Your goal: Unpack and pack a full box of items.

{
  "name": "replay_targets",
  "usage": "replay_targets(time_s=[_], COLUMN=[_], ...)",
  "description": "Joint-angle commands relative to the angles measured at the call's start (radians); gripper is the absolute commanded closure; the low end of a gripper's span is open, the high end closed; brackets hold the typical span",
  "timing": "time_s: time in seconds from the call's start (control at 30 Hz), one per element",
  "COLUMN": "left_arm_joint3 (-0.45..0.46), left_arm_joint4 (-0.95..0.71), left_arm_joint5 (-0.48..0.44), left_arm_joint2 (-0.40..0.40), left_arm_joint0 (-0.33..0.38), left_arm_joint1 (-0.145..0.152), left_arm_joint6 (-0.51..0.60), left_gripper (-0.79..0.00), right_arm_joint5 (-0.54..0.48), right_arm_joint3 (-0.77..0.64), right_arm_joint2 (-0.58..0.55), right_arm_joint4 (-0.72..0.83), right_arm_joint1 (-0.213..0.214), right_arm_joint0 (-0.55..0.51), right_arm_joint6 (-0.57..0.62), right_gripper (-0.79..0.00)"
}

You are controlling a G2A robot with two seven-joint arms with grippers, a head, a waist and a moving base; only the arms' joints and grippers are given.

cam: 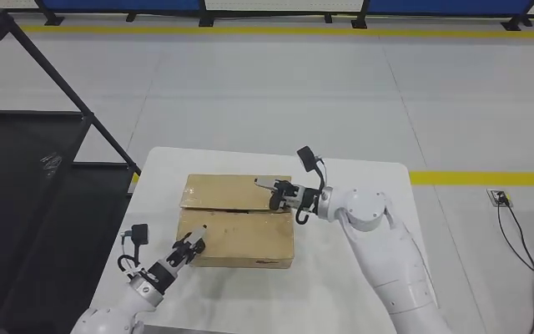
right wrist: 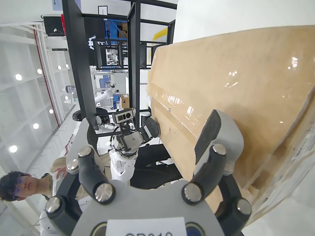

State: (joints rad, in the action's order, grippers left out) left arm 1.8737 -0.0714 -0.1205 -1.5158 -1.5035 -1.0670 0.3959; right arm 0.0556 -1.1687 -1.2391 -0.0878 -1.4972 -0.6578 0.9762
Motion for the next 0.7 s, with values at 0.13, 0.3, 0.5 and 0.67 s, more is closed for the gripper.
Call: replay_targets(time_s=[0.13,0.3,0.5,0.67], left_arm_joint3=[0.002,-0.001,-0.046,-0.103], left_arm_joint4=[-0.019,-0.058,-0.150,-0.197], left_arm_joint5=[-0.005,-0.020,-0.023,0.008], left_arm_joint2=[-0.010,-0.062,-0.147,-0.187], left_arm_joint0=[-0.004,-0.020,-0.046,-0.041], left_arm_joint1=[-0.002,-0.001,-0.001,0.002], left_arm_joint6=[-0.002,-0.011,-0.026,0.021], left_gripper=[-0.785,-0.785,-0.785,-0.785], right_arm_joint5=[-0.020,-0.031,-0.047,-0.054], right_arm_joint3=[-0.015,-0.025,-0.023,-0.020], right_arm_joint2=[0.009,0.022,0.032,0.034], right_arm_joint4=[0.006,-0.001,-0.008,-0.008], right_arm_joint1=[0.007,0.012,0.018,0.020], right_arm_joint0=[-0.036,-0.049,-0.050,-0.047], right_arm_joint6=[-0.012,-0.018,-0.018,-0.017], right_gripper=[-0.785,-0.785,-0.785,-0.785])
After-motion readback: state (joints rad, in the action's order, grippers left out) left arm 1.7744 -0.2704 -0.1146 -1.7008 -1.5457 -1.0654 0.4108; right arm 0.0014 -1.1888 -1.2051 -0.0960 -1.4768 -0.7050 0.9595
